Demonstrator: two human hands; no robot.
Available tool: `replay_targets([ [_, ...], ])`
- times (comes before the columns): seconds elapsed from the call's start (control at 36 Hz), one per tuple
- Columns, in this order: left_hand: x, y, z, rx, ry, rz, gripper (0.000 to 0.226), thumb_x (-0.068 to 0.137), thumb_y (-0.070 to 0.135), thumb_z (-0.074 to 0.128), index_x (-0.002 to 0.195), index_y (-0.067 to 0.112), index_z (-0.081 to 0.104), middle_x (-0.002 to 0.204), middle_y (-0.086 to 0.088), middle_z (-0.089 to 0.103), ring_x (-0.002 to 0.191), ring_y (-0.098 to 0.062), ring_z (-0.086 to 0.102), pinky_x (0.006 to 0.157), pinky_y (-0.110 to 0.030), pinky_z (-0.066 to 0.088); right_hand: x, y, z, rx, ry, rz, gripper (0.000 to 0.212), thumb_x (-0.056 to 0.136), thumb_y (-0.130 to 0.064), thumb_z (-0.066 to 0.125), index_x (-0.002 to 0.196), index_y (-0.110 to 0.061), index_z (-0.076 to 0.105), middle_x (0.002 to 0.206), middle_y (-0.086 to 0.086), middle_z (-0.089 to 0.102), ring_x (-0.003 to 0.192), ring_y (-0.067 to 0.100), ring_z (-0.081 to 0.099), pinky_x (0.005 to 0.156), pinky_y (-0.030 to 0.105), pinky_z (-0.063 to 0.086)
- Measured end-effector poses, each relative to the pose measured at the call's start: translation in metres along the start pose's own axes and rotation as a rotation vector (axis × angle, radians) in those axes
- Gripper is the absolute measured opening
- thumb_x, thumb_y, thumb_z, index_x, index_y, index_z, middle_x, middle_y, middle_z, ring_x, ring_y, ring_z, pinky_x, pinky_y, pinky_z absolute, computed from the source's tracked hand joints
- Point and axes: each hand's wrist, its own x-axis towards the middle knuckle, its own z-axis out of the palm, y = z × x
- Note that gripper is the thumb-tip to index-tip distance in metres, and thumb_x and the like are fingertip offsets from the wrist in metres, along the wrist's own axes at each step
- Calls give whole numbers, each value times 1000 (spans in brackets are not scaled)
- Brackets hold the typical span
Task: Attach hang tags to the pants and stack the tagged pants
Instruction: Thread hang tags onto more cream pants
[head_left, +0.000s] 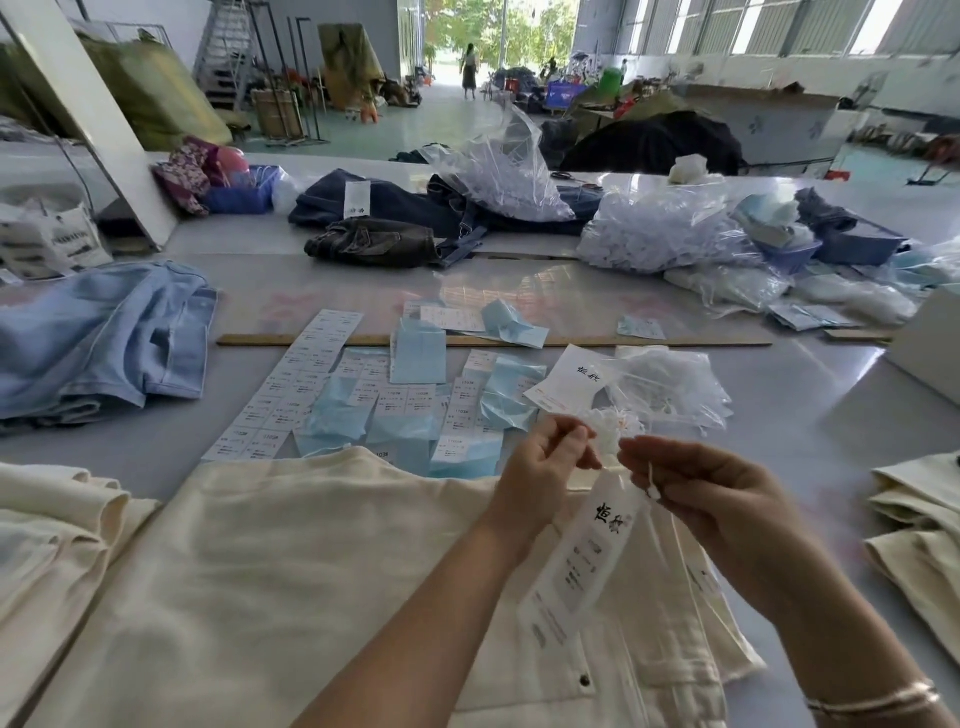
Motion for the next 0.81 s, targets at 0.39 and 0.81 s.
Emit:
replay_targets([
  [0.39, -10, -4, -3, 14, -59, 2, 7, 96, 18, 57, 91, 15, 61, 70, 11, 68, 71, 2, 62, 75, -17, 51, 21, 15, 13, -529, 72, -337, 37, 77, 7, 70, 78, -30, 74, 84, -7, 74, 80, 7, 69, 75, 13, 51],
  [0.81, -19, -4, 17, -313, 109, -143, 14, 98, 18, 53, 101, 10, 63, 89, 4, 73, 88, -10, 65, 90, -29, 50, 26, 30, 26, -579, 217, -519, 33, 81, 2, 69, 84, -30, 72, 83, -10, 71, 78, 0, 66, 70, 7, 47],
])
